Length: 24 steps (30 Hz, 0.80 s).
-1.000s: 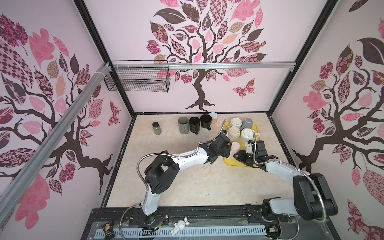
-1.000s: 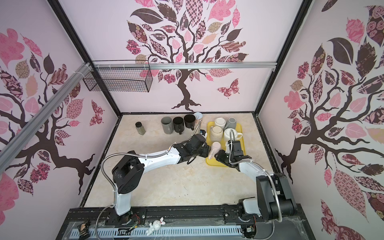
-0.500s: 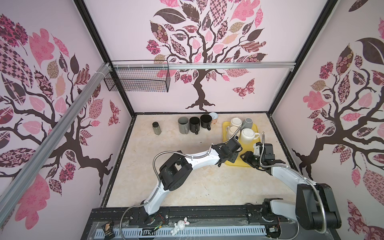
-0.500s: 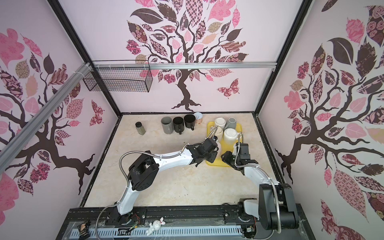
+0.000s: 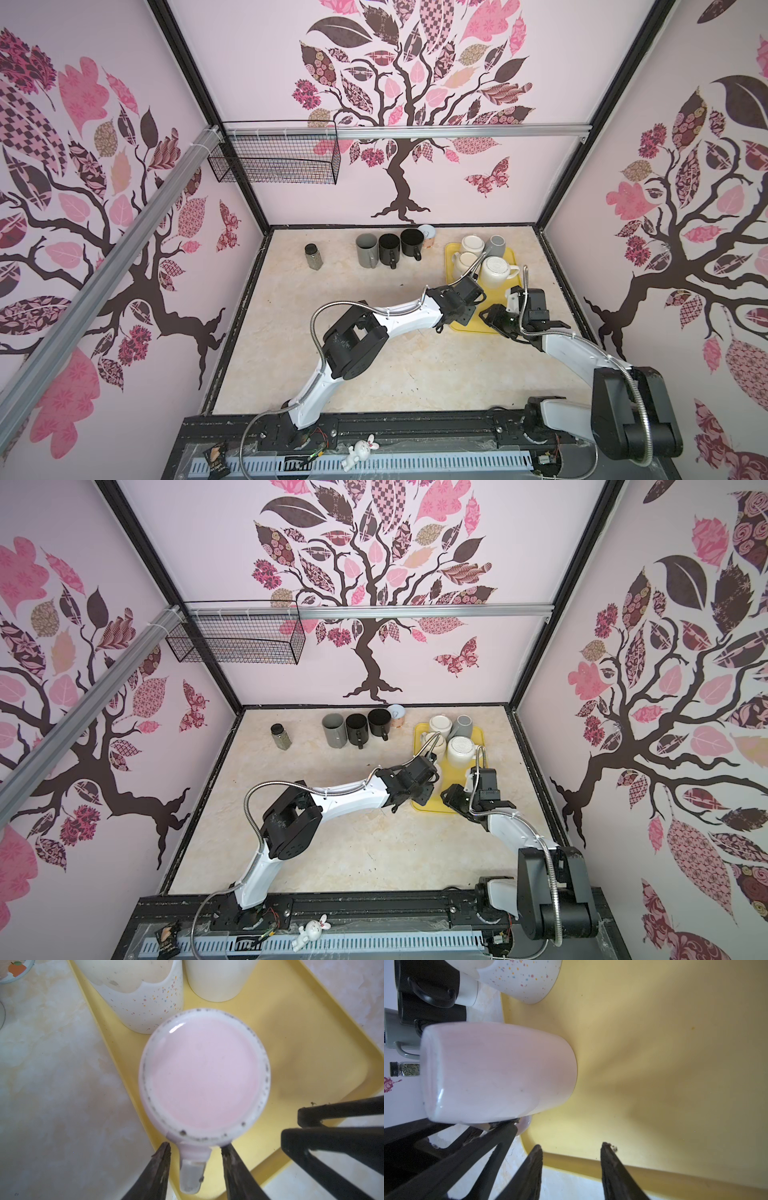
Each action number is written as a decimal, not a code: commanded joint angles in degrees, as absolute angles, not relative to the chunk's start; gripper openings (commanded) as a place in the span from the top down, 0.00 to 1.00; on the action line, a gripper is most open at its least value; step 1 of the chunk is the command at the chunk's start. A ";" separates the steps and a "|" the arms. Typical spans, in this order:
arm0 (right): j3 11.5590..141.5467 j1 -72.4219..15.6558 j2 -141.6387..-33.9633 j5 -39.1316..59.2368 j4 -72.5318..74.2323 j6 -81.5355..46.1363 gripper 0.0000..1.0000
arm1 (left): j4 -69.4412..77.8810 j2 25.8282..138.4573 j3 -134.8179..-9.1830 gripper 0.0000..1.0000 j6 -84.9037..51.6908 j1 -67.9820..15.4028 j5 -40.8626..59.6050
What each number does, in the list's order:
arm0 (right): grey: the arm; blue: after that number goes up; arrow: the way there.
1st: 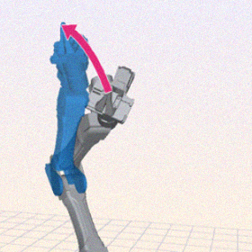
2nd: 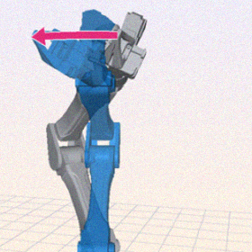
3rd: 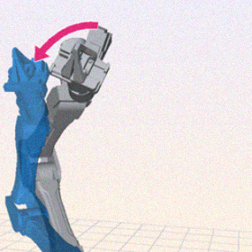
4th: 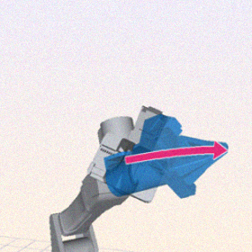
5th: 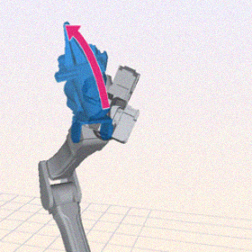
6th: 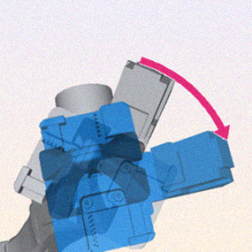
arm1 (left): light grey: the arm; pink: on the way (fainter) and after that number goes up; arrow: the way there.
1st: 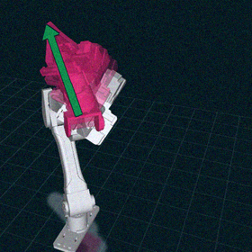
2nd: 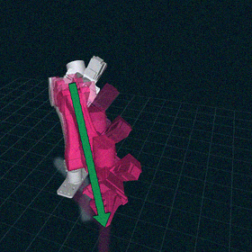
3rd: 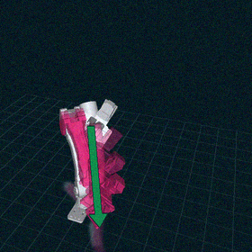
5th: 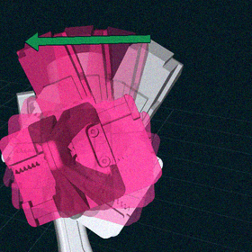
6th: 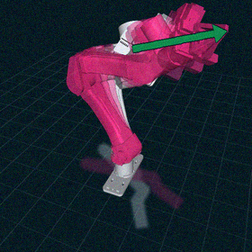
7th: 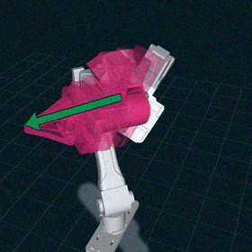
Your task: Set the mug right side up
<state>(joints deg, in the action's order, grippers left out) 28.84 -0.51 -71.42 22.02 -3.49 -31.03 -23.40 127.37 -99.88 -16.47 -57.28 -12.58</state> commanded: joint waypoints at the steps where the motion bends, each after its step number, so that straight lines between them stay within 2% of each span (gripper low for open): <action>1: 29.19 -0.56 -70.22 22.68 -3.33 -30.29 0.52 | -24.43 128.57 -103.51 0.57 -15.75 -56.69 -14.24; 4: 28.97 -0.61 -70.00 22.77 -3.00 -30.51 0.52 | -24.95 128.50 -103.67 0.62 -15.58 -56.69 -14.28; 13: 28.22 -0.61 -66.97 23.49 -2.54 -31.85 0.52 | -24.55 127.88 -103.36 0.99 -14.83 -56.68 -13.76; 24: 25.70 -0.62 -60.65 24.84 0.21 -36.34 0.52 | -18.99 121.32 -97.07 1.00 -15.47 -55.91 -8.19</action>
